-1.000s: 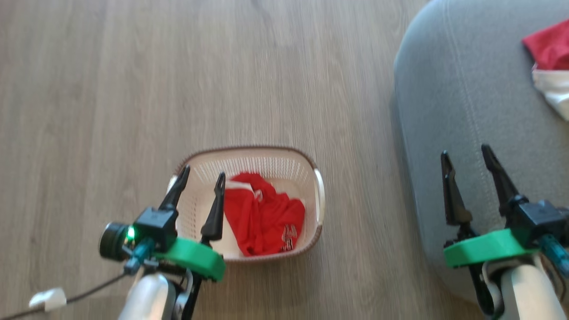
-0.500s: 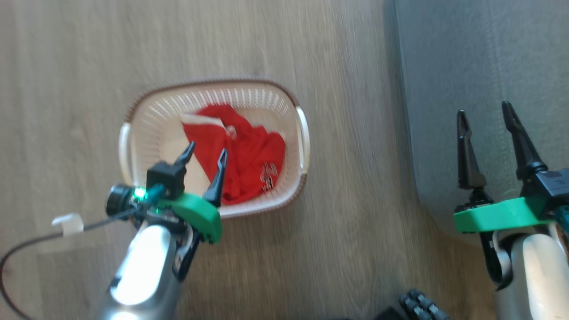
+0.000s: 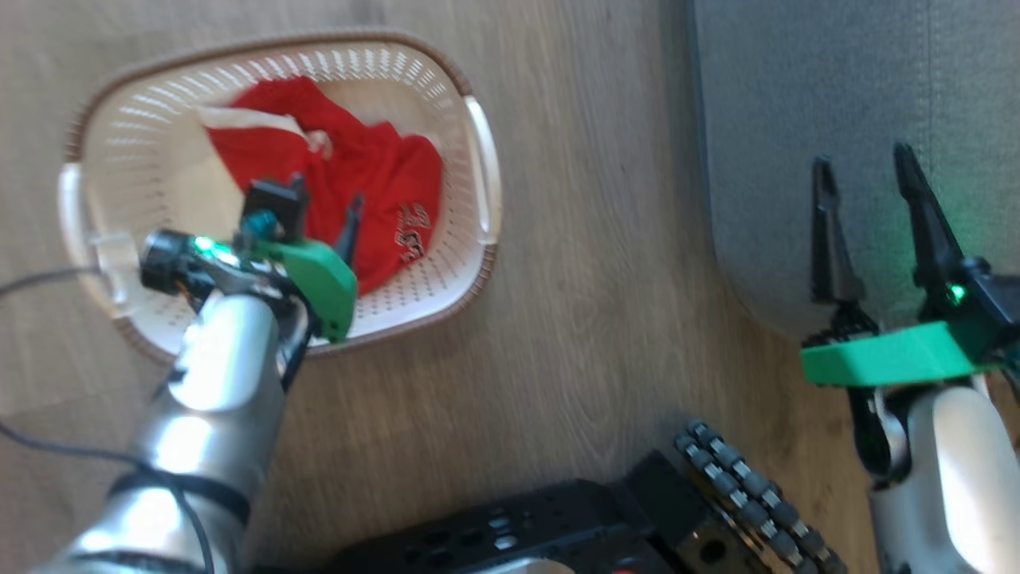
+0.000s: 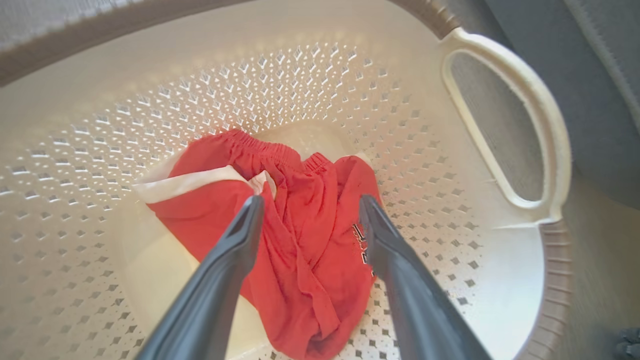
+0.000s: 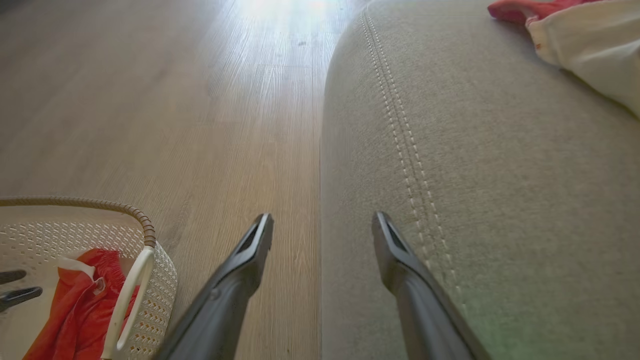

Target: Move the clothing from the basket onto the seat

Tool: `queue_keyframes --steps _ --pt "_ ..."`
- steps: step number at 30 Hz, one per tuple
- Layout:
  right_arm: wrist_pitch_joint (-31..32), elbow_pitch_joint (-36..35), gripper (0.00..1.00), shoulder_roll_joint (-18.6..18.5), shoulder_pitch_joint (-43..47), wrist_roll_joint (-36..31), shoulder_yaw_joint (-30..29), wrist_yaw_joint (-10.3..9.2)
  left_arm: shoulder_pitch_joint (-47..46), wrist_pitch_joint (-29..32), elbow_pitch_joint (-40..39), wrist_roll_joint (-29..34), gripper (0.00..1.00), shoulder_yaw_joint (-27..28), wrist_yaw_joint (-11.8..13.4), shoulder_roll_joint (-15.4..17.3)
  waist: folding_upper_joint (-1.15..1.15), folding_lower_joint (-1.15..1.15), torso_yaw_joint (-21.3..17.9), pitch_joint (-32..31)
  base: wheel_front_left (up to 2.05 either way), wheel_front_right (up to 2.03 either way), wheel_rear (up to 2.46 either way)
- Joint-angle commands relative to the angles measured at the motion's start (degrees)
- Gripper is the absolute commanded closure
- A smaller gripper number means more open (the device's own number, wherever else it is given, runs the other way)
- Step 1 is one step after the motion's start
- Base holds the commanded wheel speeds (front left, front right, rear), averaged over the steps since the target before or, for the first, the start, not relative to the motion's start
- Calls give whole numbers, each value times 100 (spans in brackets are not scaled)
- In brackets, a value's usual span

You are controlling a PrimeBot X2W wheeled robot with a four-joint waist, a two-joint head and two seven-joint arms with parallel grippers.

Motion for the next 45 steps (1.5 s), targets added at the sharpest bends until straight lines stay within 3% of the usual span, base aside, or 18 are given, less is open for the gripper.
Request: queue_keyframes --steps 1,5,12,16,28,33,40,41,42,43,45 --pt "-37 -190 0 33 27 53 146 -2 10 -29 107 32 0 143 77 133 0 -1 -256 303 0 0 0" --pt "-37 -157 0 34 -111 285 412 -2 -538 82 991 104 0 188 463 329 0 -1 -509 561 0 0 0" --pt "-37 -124 0 34 -259 609 813 -2 -1107 557 1585 126 0 163 576 716 0 -1 -907 950 0 0 0" --pt "-37 -135 0 34 -269 733 937 -2 -1289 794 1663 148 0 100 635 768 0 -1 -946 1068 0 0 0" --pt "-37 -178 0 34 -220 688 1186 -2 -1663 1866 1738 748 0 -658 508 897 0 -1 -933 1255 0 0 0" --pt "-37 -238 0 34 -211 668 1142 -2 -1767 2520 1747 1332 0 -1301 456 1143 0 -1 -897 1284 0 0 0" --pt "-37 -294 0 34 -252 625 1130 -2 -1778 2726 1749 1204 0 -1289 455 1179 0 -1 -841 1323 0 0 0" --pt "-37 -298 0 34 -262 620 1131 -2 -1771 2756 1749 1182 5 -1285 449 1185 0 -1 -835 1326 0 0 0" --pt "-37 -300 0 34 -272 617 1132 -2 -1772 2767 1749 1158 68 -1279 448 1186 0 -1 -830 1329 0 0 0" --pt "-37 -301 0 34 -283 614 1132 -2 -1768 2769 1749 1142 100 -1282 435 1188 0 -1 -825 1331 0 0 0" --pt "-37 -295 0 34 -313 609 1138 -2 -1758 2779 1749 1106 100 -1287 395 1196 0 -1 -821 1328 0 0 0"
